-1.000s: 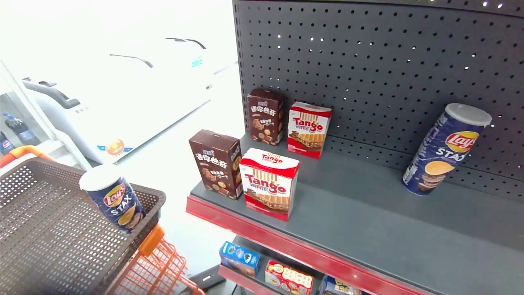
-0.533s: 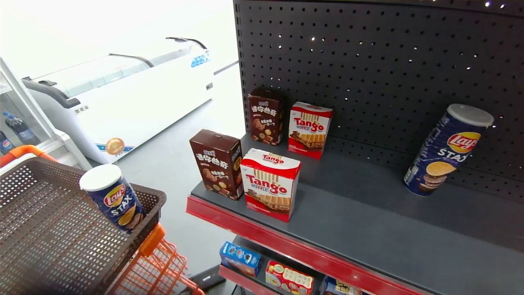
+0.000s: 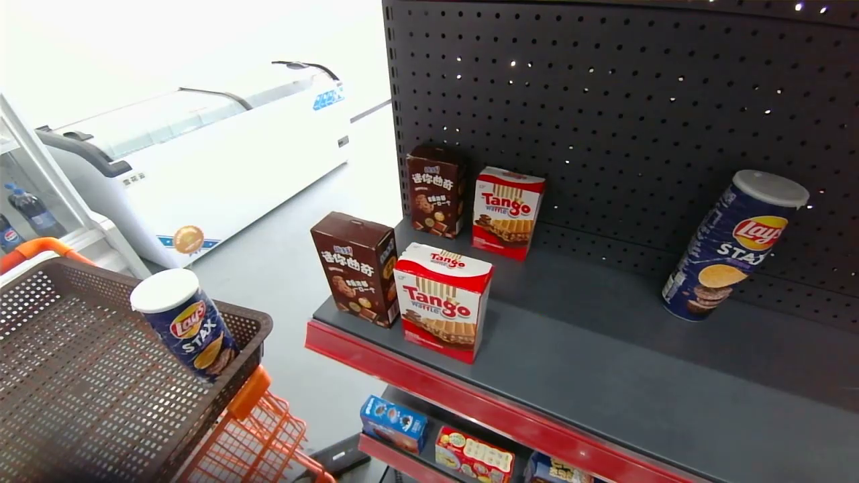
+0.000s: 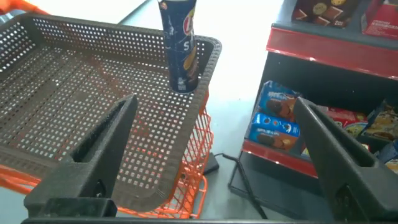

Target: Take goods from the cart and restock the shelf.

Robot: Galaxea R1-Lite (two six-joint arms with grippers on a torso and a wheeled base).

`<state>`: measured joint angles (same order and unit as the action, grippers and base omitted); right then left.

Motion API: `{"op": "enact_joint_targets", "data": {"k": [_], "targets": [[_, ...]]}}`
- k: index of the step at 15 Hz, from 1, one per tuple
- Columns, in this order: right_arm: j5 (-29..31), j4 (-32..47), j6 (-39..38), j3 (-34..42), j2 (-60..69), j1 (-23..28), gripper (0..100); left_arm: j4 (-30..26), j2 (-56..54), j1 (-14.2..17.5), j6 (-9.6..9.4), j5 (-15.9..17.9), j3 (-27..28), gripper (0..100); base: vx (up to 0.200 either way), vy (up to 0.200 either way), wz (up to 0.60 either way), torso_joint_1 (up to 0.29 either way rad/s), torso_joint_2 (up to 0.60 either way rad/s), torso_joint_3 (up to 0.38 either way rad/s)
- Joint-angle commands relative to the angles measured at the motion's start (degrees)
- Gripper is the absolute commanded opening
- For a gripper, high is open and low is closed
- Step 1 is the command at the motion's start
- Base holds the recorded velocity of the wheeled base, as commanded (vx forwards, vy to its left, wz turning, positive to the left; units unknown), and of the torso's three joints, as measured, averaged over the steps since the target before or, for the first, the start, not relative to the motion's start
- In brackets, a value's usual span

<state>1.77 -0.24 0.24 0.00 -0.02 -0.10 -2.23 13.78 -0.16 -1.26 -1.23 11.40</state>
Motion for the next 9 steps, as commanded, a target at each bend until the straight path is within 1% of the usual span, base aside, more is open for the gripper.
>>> {"op": "enact_joint_targets", "data": {"k": [1,2,3,4,5,6,8,9], "targets": [[-0.01,-0.02,0.02,0.00,-0.06,0.01,100,1.18,24.02,-0.90,-0.59,-1.93,11.54,100,0.000,0.000,0.00,0.000,0.00,0.000],[-0.01,-0.02,0.02,0.00,-0.06,0.01,100,4.87,30.26,-0.72,-1.12,-2.02,13.83,100,0.000,0.000,0.00,0.000,0.00,0.000],[-0.01,-0.02,0.02,0.00,-0.06,0.01,100,8.91,37.20,2.80,-1.38,-1.84,15.14,100,0.000,0.000,0.00,0.000,0.00,0.000],[-0.01,-0.02,0.02,0.00,-0.06,0.01,100,11.55,41.95,6.93,-2.35,-1.49,16.38,100,0.000,0.000,0.00,0.000,0.00,0.000],[-0.01,-0.02,0.02,0.00,-0.06,0.01,100,13.66,45.64,8.68,-3.67,-0.53,16.38,100,0.000,0.000,0.00,0.000,0.00,0.000],[-0.01,-0.02,0.02,0.00,-0.06,0.01,100,15.77,49.33,9.21,-3.75,0.70,15.76,100,0.000,0.000,0.00,0.000,0.00,0.000],[-0.01,-0.02,0.02,0.00,-0.06,0.01,100,18.75,53.64,9.12,-3.93,1.23,14.62,100,0.000,0.000,0.00,0.000,0.00,0.000],[-0.01,-0.02,0.02,0.00,-0.06,0.01,100,23.94,58.21,9.30,-3.75,1.23,13.12,100,0.000,0.000,0.00,0.000,0.00,0.000]]}}
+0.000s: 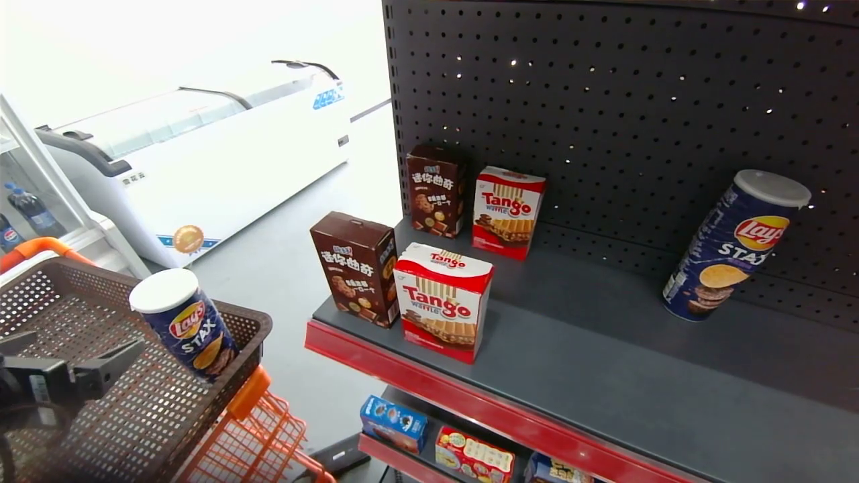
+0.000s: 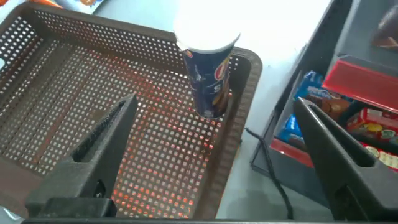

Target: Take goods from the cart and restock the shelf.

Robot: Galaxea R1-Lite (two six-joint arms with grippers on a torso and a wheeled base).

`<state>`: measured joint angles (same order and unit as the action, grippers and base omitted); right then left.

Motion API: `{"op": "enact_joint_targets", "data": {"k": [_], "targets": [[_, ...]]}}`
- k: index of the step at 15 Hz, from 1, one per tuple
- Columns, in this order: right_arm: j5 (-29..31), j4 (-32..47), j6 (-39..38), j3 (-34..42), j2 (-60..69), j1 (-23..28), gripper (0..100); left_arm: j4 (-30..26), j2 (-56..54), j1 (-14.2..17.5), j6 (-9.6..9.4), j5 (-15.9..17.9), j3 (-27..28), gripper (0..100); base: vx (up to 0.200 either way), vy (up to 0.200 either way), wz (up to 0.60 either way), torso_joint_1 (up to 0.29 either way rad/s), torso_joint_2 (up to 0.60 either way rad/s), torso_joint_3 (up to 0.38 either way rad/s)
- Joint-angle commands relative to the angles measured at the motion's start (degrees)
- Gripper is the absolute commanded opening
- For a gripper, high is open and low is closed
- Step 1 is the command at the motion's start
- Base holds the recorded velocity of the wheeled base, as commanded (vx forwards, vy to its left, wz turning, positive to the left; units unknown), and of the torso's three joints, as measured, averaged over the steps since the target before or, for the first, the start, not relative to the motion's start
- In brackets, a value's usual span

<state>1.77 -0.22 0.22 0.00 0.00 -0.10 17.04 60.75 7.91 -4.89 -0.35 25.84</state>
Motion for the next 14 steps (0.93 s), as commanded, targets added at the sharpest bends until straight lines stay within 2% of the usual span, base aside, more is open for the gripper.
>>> {"op": "enact_joint_targets", "data": {"k": [1,2,3,4,7,10,12,14], "targets": [[-0.01,-0.04,0.04,0.00,-0.09,0.01,100,9.68,15.28,1.23,-0.03,0.53,-2.11,100,0.000,0.000,0.00,0.000,0.00,0.000],[-0.01,-0.04,0.04,0.00,-0.09,0.01,100,14.77,19.06,1.14,-0.12,0.97,-2.64,100,0.000,0.000,0.00,0.000,0.00,0.000],[-0.01,-0.04,0.04,0.00,-0.09,0.01,100,17.23,20.82,1.14,-0.12,1.14,-2.99,100,0.000,0.000,0.00,0.000,0.00,0.000],[-0.01,-0.04,0.04,0.00,-0.09,0.01,100,24.71,24.95,1.05,-0.12,1.67,-4.49,100,0.000,0.000,0.00,0.000,0.00,0.000],[-0.01,-0.04,0.04,0.00,-0.09,0.01,100,39.56,32.42,1.14,-0.21,1.58,-9.32,100,0.000,0.000,0.00,0.000,0.00,0.000],[-0.01,-0.04,0.04,0.00,-0.09,0.01,100,53.80,39.27,1.05,-1.53,1.67,-13.98,100,0.000,0.000,0.00,0.000,0.00,0.000],[-0.01,-0.04,0.04,0.00,-0.09,0.01,100,60.30,42.61,1.40,-1.62,1.76,-13.89,100,0.000,0.000,0.00,0.000,0.00,0.000],[-0.01,-0.04,0.04,0.00,-0.09,0.01,100,63.38,44.64,1.84,-1.62,1.85,-13.72,100,0.000,0.000,0.00,0.000,0.00,0.000]]}}
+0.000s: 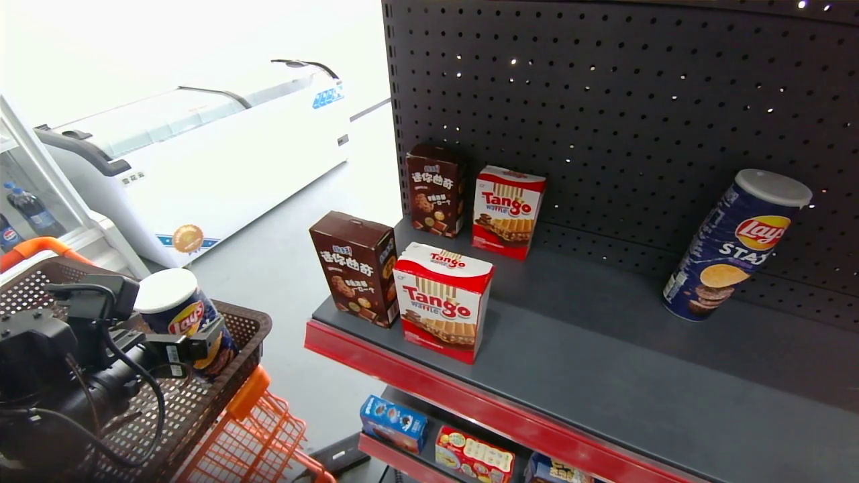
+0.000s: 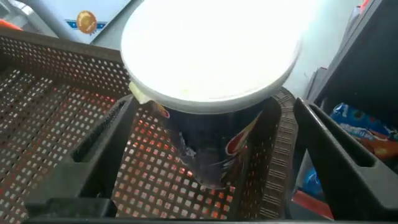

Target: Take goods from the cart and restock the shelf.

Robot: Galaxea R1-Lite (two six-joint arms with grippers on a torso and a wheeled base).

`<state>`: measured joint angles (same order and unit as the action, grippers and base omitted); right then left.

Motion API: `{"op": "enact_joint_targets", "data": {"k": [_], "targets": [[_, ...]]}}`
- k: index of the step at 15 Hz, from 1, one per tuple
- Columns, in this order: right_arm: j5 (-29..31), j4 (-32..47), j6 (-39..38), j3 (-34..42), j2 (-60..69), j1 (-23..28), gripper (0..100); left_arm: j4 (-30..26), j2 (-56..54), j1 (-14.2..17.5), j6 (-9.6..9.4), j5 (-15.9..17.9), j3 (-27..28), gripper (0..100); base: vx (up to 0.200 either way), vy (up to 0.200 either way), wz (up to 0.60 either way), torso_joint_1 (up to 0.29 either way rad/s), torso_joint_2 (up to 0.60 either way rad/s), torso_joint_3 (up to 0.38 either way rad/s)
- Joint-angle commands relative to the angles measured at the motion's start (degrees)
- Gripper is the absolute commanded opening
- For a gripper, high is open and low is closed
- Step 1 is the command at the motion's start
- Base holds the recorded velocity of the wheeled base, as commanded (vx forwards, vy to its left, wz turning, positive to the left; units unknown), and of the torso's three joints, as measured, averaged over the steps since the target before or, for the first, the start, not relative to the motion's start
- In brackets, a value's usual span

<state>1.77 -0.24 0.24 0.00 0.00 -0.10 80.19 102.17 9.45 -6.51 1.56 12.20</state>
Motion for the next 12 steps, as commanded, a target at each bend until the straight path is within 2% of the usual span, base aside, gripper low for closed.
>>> {"op": "enact_joint_targets", "data": {"k": [1,7,11,12], "targets": [[-0.01,-0.02,0.02,0.00,-0.09,0.01,100,0.76,4.27,0.66,-0.08,0.20,0.01,100,0.000,0.000,0.00,0.000,0.00,0.000],[-0.01,-0.02,0.02,0.00,-0.09,0.01,100,0.32,8.57,2.33,-0.08,0.20,4.50,100,0.000,0.000,0.00,0.000,0.00,0.000],[-0.01,-0.02,0.02,0.00,-0.09,0.01,100,0.76,13.06,1.98,-0.08,0.11,8.98,100,0.000,0.000,0.00,0.000,0.00,0.000],[-0.01,-0.02,0.02,0.00,-0.09,0.01,100,0.67,13.67,1.71,0.01,0.20,10.47,0,0.000,0.000,0.00,0.000,0.00,0.000]]}}
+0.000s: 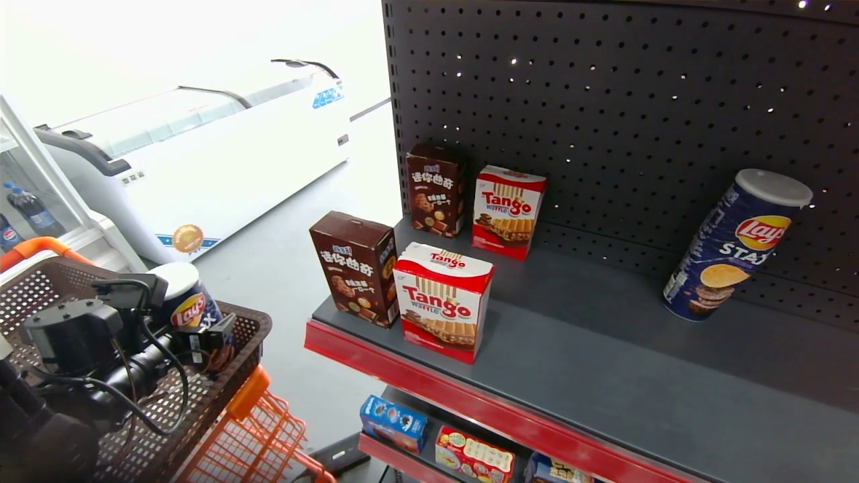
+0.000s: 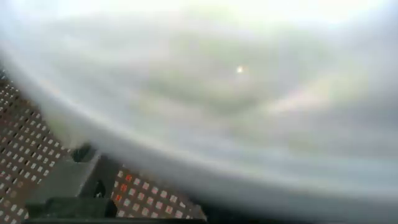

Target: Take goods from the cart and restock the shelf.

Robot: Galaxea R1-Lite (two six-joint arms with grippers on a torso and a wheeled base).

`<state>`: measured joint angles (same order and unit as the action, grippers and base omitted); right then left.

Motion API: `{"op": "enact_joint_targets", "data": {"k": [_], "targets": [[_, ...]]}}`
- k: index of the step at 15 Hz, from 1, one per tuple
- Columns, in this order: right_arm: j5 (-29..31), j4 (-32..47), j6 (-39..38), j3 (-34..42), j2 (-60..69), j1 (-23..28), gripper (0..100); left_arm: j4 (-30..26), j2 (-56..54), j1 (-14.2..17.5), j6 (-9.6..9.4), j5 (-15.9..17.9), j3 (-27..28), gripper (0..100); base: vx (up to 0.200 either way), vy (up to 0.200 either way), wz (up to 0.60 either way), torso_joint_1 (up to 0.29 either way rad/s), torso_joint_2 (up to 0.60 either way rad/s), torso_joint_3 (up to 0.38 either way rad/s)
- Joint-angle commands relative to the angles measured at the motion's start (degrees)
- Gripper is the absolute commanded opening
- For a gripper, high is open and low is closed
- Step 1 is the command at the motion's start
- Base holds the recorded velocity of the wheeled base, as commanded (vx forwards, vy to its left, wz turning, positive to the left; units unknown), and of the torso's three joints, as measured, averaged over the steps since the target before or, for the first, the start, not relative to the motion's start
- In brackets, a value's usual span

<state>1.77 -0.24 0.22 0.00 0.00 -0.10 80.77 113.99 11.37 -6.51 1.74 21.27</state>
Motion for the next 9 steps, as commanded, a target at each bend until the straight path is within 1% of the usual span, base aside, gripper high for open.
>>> {"op": "enact_joint_targets", "data": {"k": [1,4,5,9], "targets": [[-0.01,-0.02,0.04,0.00,-0.09,0.01,100,-0.62,2.11,-0.56,-0.08,0.01,3.60,0,0.000,0.000,0.00,0.000,0.00,0.000],[-0.01,-0.02,0.04,0.00,-0.09,0.01,100,-0.62,1.67,-1.09,0.01,0.45,4.74,0,0.000,0.000,0.00,0.000,0.00,0.000],[-0.01,-0.02,0.04,0.00,-0.09,0.01,100,-0.62,0.70,-2.06,0.36,0.81,5.09,0,0.000,0.000,0.00,0.000,0.00,0.000],[-0.01,-0.02,0.04,0.00,-0.09,0.01,100,-1.41,-3.52,-3.29,0.88,1.33,6.41,0,0.000,0.000,0.00,0.000,0.00,0.000]]}}
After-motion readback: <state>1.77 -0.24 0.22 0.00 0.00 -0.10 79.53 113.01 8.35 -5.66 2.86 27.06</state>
